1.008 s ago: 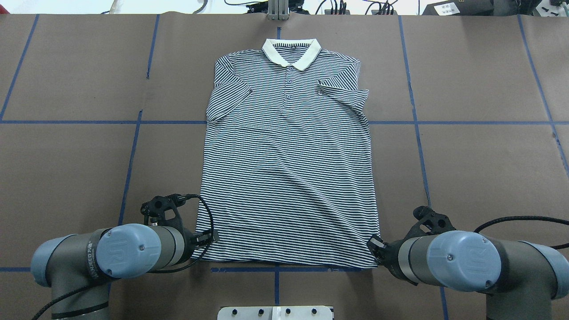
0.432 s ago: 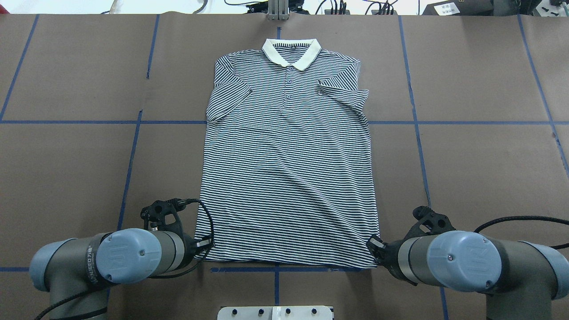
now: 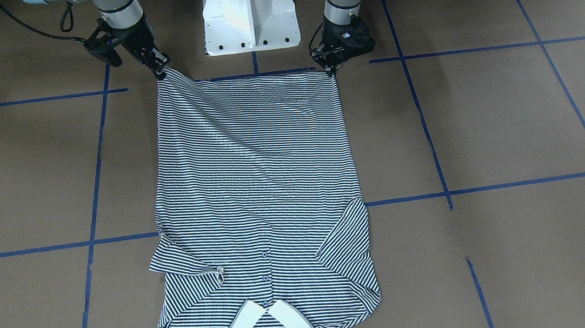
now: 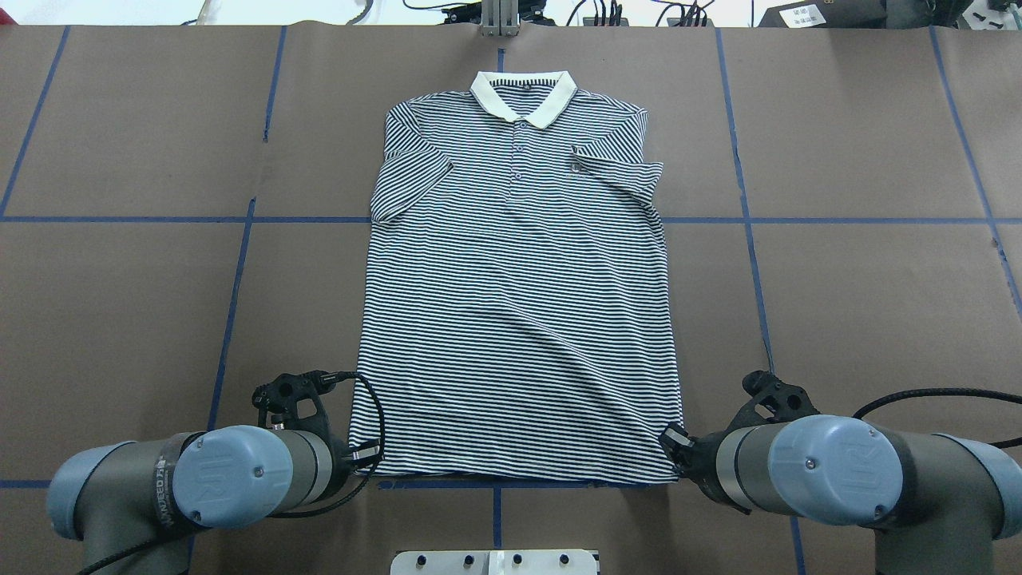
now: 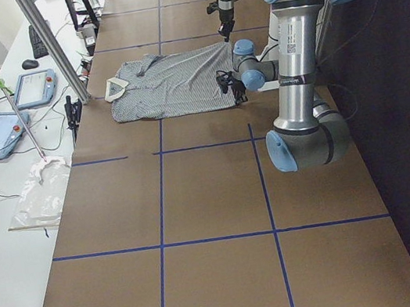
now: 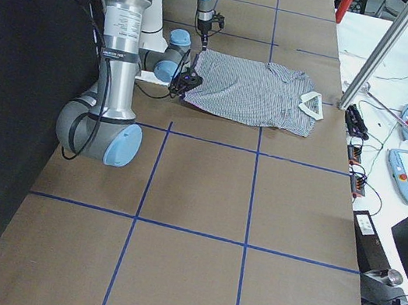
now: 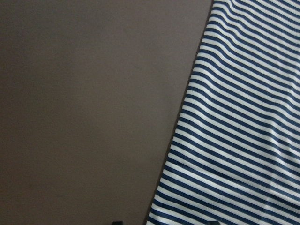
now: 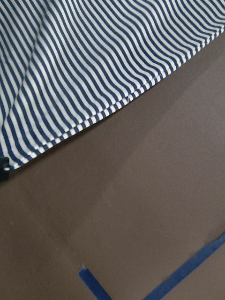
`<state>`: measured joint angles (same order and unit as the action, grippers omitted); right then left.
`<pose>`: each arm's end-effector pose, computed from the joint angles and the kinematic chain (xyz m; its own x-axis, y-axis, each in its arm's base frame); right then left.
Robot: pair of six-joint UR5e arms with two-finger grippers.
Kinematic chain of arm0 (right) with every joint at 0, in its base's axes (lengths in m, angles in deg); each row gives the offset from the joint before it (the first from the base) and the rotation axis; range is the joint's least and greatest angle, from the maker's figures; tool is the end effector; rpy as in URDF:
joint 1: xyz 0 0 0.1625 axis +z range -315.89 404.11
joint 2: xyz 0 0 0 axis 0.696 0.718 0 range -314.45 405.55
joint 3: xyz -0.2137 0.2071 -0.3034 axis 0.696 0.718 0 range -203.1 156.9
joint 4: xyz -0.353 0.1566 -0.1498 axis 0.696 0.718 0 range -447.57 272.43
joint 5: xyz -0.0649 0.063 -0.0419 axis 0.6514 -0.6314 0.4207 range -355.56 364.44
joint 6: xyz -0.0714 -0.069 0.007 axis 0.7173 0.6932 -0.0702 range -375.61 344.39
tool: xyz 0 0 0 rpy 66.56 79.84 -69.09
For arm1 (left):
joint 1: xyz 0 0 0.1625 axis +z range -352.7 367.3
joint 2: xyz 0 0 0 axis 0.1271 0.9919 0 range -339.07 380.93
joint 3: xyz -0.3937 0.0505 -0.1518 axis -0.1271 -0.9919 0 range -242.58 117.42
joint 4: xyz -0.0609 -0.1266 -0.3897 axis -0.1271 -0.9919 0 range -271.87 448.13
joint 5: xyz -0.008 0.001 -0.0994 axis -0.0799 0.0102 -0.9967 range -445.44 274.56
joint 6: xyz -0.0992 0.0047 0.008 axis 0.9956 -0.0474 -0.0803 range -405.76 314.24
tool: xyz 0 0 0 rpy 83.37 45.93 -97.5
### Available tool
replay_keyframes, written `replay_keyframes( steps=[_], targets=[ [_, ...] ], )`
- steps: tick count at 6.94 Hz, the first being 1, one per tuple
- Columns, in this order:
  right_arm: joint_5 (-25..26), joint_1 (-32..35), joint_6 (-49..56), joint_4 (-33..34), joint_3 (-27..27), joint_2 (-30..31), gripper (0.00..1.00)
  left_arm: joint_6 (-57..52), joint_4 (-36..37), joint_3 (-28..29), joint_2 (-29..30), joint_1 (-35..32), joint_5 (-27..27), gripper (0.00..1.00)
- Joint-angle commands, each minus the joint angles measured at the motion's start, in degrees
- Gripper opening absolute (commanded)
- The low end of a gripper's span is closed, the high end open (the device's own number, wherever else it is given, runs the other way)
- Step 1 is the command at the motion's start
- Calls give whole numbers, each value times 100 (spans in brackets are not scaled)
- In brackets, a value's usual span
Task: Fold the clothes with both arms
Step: 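Lift both hem corners and fold them toward the collar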
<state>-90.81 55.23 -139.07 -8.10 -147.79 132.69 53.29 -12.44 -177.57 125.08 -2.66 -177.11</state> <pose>-0.4397 -0.2129 0.3400 0.4778 0.6535 0.5870 -0.4660 0.7550 -0.4613 0.5177 -0.2233 0.3153 0.6052 -0.2659 -0.7503 0.2493 0.9585 -0.1386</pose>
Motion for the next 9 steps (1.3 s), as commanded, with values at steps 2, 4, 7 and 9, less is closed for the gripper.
replay_keyframes(
  steps=[2, 4, 7, 9],
  targets=[
    [23, -322, -12, 16, -939, 680, 0, 483, 729, -1291, 0, 319, -244, 0],
    [59, 631, 93, 33, -760, 411, 0, 388, 829, -1526, 113, -116, -377, 0],
    [-159, 2371, 1278, 112, 1298, -1534, 0, -579, 655, -47, 1175, -1918, -369, 0],
    [-661, 3305, 1990, 86, 2979, -2671, 0, -913, -467, 1271, 1457, -2692, -369, 0]
  ],
)
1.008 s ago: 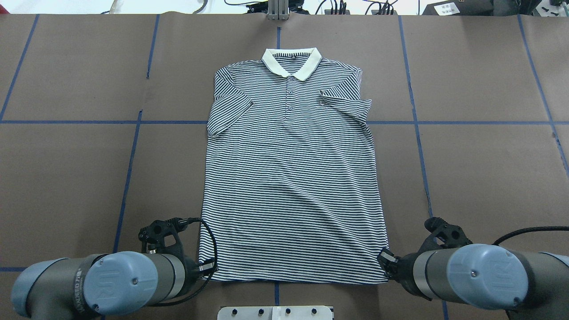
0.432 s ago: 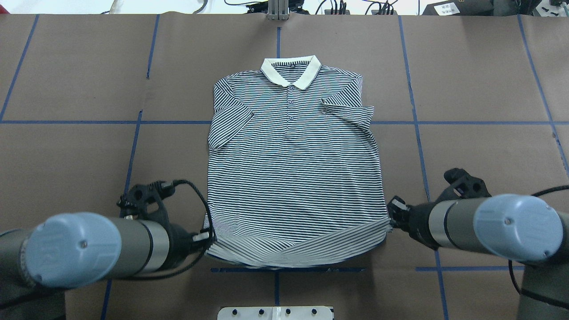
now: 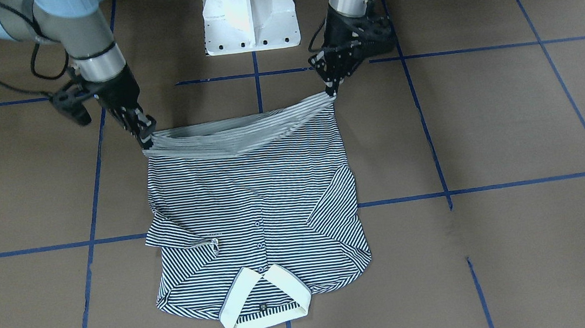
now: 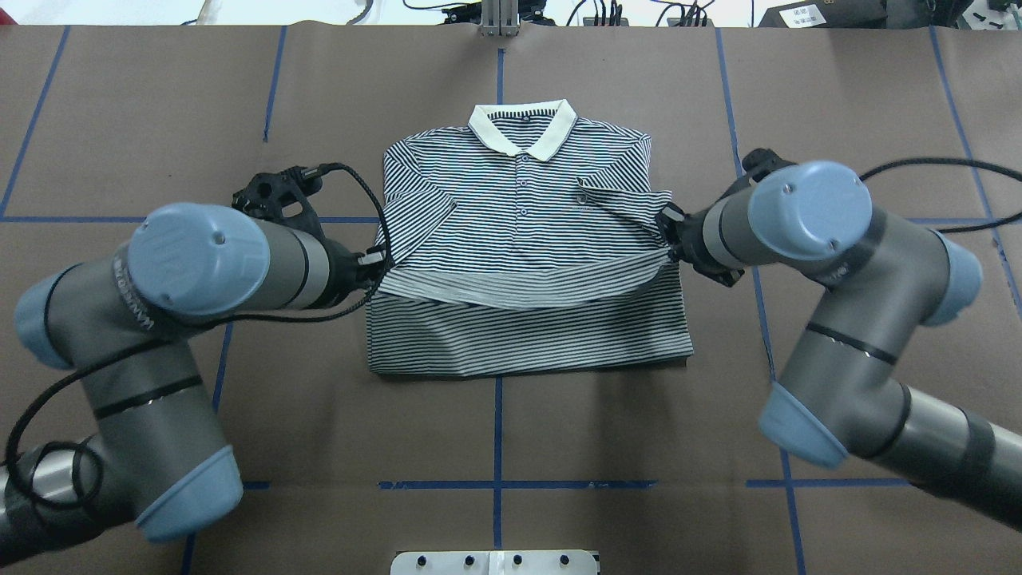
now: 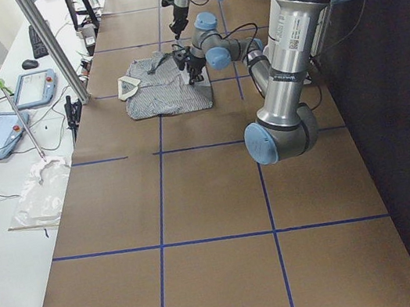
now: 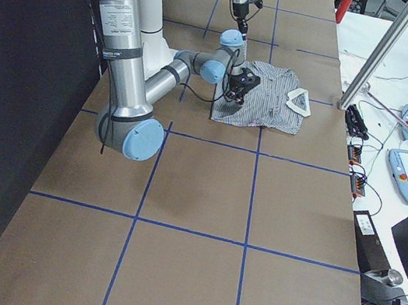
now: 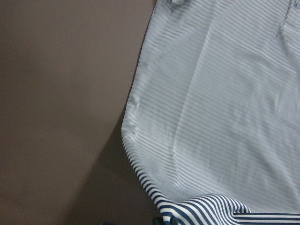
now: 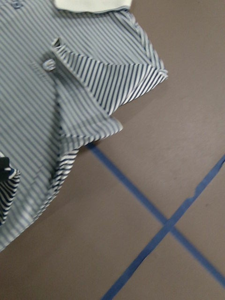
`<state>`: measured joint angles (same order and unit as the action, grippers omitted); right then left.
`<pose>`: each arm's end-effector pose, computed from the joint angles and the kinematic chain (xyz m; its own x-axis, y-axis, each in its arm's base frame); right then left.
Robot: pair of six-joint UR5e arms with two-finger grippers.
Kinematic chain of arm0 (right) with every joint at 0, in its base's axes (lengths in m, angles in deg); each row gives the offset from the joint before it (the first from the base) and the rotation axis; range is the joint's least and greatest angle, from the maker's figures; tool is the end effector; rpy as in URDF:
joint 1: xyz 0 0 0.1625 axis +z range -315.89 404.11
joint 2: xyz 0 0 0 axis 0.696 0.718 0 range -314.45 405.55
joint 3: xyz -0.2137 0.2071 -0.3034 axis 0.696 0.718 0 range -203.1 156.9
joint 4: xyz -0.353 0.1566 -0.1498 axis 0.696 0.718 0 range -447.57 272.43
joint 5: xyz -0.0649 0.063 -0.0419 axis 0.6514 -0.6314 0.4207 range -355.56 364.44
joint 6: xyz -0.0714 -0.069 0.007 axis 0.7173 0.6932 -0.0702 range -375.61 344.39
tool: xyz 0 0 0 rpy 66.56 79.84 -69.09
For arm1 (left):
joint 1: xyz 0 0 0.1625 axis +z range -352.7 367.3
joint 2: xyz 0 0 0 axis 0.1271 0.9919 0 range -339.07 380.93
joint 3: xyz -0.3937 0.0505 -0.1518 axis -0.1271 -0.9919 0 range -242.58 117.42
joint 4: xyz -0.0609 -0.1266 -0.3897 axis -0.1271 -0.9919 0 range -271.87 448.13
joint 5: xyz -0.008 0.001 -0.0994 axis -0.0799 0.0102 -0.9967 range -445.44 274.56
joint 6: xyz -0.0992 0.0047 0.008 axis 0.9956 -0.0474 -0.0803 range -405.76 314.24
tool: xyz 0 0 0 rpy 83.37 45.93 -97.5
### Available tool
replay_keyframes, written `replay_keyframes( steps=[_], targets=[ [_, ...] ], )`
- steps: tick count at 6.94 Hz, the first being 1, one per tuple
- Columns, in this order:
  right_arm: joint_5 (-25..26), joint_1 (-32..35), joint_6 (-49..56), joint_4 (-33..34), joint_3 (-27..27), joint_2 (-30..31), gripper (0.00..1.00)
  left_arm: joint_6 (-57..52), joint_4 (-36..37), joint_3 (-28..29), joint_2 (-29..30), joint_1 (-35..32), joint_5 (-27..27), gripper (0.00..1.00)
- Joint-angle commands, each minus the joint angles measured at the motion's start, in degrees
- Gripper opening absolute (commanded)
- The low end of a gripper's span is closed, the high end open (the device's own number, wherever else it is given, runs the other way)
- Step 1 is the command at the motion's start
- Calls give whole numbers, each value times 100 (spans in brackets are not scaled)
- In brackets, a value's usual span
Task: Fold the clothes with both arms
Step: 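Lift both hem corners and fold them toward the collar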
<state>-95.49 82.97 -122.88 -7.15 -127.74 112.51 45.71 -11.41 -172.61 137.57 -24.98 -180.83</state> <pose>-0.4072 -0.4771 0.3072 0.3504 0.6580 0.6666 -0.6529 0.6818 -0.3298 0.4390 -0.4239 0.2293 0.4581 -0.3196 -0.8295 0.4776 0.8755 -0.0735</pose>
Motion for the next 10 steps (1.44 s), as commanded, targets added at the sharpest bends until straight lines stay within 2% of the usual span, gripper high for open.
replay_keyframes(
  steps=[1, 3, 4, 6, 8, 9, 10],
  targets=[
    [-272, 805, 644, -18, 1581, -1041, 0, -182, -680, 1277, 480, -663, 12, 0],
    [-475, 1027, 919, -36, 2697, -1796, 0, -472, -1144, 2096, 815, -832, 29, 0],
    [-475, 1027, 954, -105, 3034, -1948, 0, -489, -1330, 2578, 1008, -832, 47, 0],
    [-466, 1062, 963, -972, 3859, -2124, 0, -690, -1742, 3388, 1334, -823, 230, 0],
    [-466, 1045, 972, -985, 3925, -2169, 0, -814, -1946, 3742, 1457, -832, 258, 0],
    [-466, 1045, 972, -994, 4038, -2239, 16, -884, -2173, 3830, 1458, -841, 258, 12],
    [-440, 1045, 989, -1011, 4117, -2249, 46, -1024, -2471, 3831, 1458, -1024, 240, 25]
  ],
)
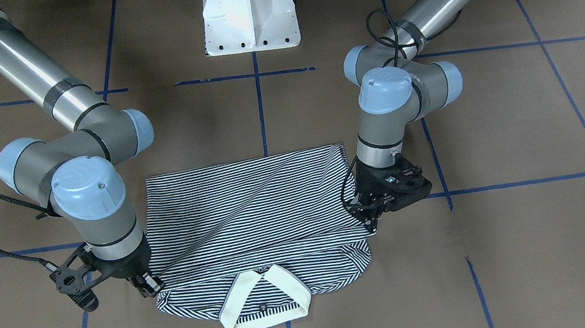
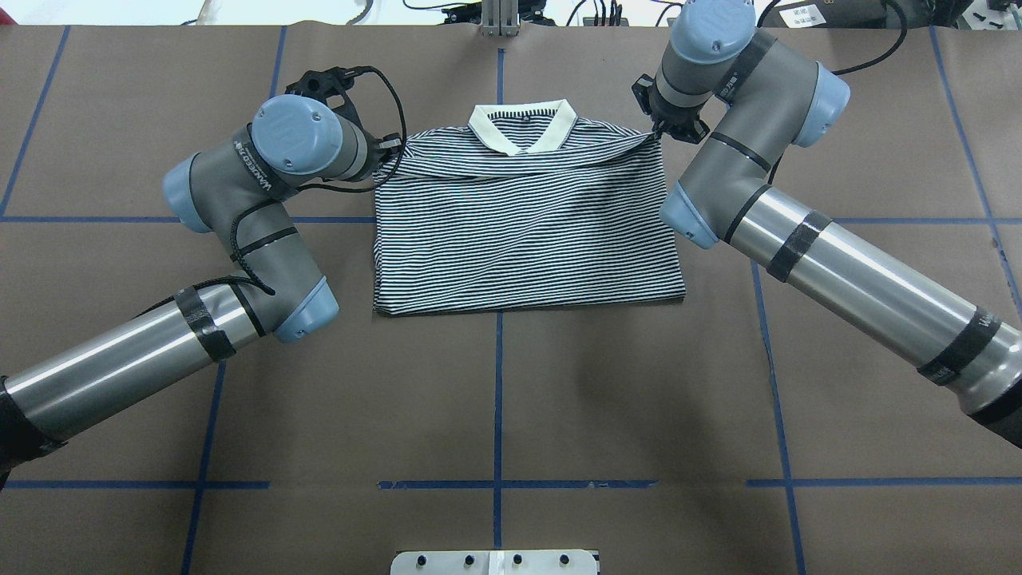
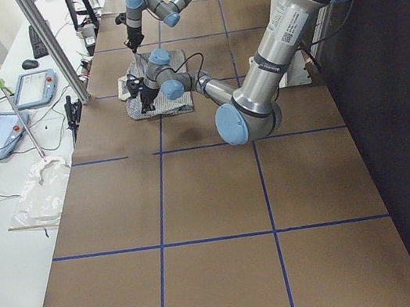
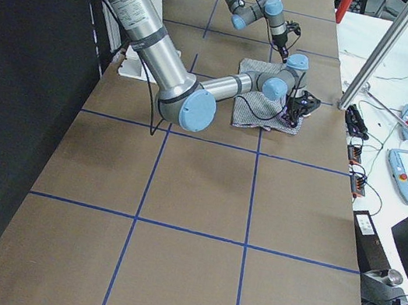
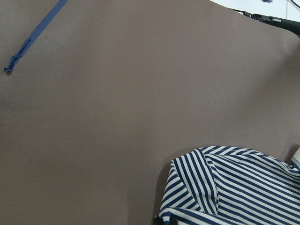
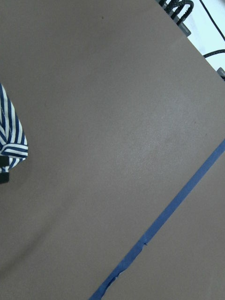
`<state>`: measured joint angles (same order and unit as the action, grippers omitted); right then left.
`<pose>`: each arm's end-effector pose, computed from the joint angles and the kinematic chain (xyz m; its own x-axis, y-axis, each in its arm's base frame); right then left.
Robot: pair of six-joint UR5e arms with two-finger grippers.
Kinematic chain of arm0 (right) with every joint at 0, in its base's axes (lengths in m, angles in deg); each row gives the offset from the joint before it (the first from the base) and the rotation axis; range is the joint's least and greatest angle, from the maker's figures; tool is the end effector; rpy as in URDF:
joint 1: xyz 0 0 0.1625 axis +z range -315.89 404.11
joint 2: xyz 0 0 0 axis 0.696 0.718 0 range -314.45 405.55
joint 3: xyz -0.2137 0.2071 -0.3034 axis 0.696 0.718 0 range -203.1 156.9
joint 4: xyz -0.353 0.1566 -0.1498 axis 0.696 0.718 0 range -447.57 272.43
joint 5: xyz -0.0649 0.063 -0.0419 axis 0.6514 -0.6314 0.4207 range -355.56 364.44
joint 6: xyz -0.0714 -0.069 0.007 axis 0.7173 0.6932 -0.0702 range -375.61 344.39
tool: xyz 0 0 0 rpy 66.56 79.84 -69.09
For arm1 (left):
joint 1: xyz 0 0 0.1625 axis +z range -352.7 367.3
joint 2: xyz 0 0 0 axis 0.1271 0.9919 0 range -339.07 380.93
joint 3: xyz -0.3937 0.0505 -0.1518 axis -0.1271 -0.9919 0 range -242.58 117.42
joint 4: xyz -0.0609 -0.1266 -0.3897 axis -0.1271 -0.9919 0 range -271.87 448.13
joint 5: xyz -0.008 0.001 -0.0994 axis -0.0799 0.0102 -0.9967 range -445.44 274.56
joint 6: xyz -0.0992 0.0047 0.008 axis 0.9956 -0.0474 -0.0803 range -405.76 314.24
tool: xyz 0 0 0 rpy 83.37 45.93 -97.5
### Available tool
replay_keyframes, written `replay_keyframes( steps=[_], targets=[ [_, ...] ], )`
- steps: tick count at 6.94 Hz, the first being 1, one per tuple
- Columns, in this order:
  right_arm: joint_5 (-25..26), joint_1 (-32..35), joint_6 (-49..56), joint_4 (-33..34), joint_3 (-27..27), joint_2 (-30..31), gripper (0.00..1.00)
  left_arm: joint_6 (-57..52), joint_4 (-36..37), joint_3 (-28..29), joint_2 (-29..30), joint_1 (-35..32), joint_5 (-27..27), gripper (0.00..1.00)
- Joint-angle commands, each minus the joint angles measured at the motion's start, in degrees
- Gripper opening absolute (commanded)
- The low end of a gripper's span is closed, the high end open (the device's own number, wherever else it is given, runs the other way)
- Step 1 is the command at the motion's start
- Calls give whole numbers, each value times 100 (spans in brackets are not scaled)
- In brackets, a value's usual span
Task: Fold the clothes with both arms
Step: 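Release the hem and raise both grippers away from the shirt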
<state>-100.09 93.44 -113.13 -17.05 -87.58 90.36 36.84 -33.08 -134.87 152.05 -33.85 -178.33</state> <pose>-0.4451 -0.6841 0.3418 0.4184 0.6815 0.6004 -0.6918 0.6675 -0.2755 0.5016 -0.6087 0.3031 0.5130 -0.2775 -0.8123 0.5649 0.8217 0.0761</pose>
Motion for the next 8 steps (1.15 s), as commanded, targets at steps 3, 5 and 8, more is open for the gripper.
replay_keyframes(
  steps=[3, 5, 8],
  targets=[
    [11, 24, -39, -30, -72, -60, 65, -394, -913, 383, -50, -428, -63, 38],
    [-102, 60, -65, -30, -806, 454, 66, -359, -922, 269, -60, -437, -237, 39],
    [-297, -500, -607, -39, -2606, 1992, 73, -297, -922, -284, -384, -464, -485, 40]
  ],
)
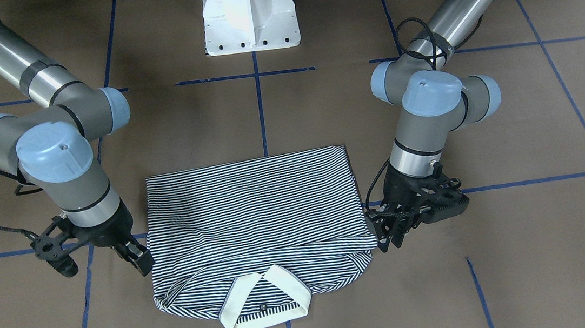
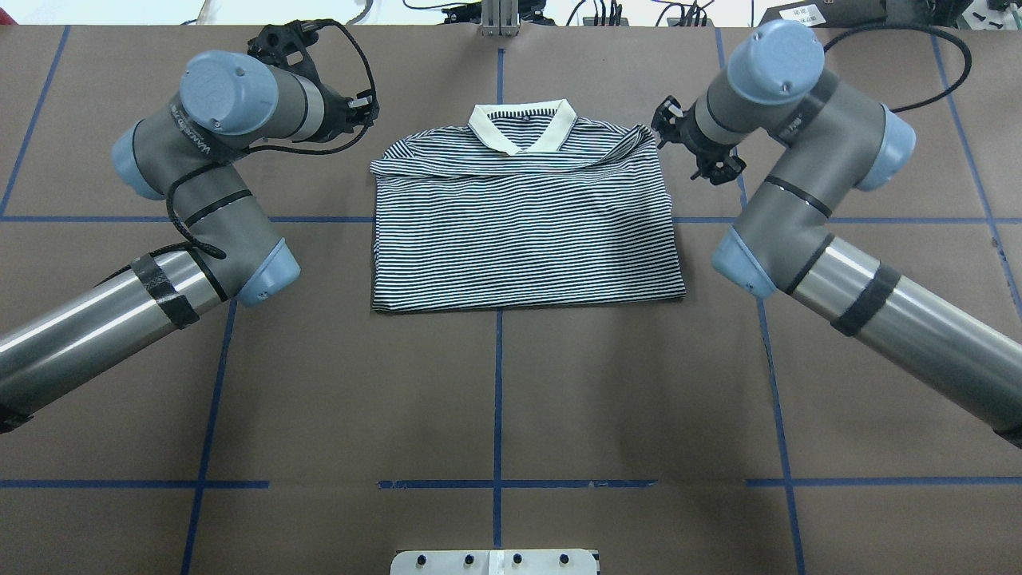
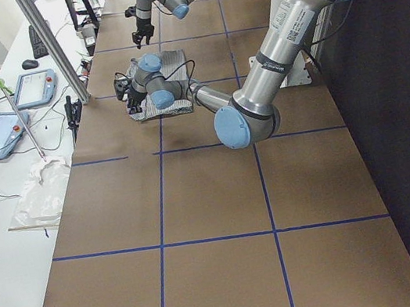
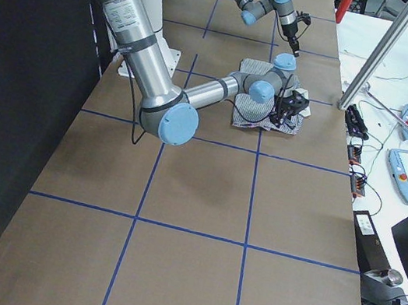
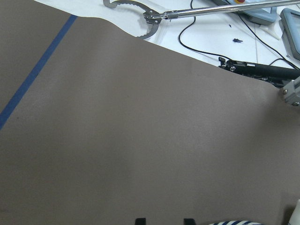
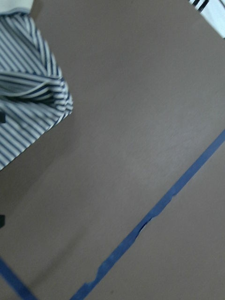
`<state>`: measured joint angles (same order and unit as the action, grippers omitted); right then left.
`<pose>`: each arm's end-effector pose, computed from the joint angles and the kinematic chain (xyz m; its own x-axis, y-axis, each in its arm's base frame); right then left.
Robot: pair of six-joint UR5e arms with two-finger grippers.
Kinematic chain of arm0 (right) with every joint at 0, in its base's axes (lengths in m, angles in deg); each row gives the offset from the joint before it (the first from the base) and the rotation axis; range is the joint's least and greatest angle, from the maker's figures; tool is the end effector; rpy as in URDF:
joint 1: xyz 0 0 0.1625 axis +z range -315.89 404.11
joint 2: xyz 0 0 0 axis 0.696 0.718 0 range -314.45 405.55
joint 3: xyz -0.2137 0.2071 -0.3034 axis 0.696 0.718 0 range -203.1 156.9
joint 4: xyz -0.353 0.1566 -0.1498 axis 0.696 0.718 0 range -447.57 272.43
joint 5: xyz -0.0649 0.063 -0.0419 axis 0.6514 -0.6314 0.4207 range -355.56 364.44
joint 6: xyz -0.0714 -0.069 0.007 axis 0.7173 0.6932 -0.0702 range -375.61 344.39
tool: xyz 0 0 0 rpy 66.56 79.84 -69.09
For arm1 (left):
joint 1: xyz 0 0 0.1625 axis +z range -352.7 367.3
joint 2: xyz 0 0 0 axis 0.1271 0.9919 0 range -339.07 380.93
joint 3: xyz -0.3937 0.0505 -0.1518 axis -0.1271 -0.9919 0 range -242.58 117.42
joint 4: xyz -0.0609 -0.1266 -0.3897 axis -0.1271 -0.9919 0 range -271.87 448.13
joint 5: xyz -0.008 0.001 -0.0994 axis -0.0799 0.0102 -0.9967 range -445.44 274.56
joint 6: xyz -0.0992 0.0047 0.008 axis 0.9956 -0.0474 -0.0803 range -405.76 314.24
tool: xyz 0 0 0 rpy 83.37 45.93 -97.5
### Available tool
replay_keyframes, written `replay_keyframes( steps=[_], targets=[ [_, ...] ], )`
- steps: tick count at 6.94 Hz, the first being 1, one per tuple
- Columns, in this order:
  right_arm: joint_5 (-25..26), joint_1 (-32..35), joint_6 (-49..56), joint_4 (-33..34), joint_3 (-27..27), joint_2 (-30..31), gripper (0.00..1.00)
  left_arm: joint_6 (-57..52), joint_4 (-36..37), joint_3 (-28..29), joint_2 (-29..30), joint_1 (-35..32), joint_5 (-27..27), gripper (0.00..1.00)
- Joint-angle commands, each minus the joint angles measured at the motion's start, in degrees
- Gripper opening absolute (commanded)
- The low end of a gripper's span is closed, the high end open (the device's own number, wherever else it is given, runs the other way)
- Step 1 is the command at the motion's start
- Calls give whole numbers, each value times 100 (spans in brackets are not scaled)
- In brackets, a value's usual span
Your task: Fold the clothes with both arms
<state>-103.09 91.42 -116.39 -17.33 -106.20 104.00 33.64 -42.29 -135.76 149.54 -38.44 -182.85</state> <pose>-0.4099 -0.5967 0.3591 0.3714 0.6658 0.6472 -0.6388 0.6891 -0.3423 0.4464 -0.6307 0.3068 0.4358 -0.1859 -0.8806 0.5600 0.8220 0.1037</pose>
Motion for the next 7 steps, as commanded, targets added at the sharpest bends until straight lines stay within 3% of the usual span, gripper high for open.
replay_keyframes(
  steps=[1, 3, 5, 6, 7],
  targets=[
    [91, -624, -397, -11, -1082, 920, 75, 32, 0, -196, -134, -4, -32, 40],
    [346, -995, -512, -11, -1094, 1010, 75, 50, 8, -196, -134, 4, -32, 40],
    [373, -1110, -521, -2, -1103, 1090, 68, 50, 8, -196, -151, 13, -32, 40],
    [417, -1180, -539, 6, -1112, 1099, 61, 50, 8, -196, -143, 13, -32, 41],
    [426, -1207, -652, 7, -1112, 1116, 42, 58, 8, -205, -143, 13, -32, 41]
  ],
)
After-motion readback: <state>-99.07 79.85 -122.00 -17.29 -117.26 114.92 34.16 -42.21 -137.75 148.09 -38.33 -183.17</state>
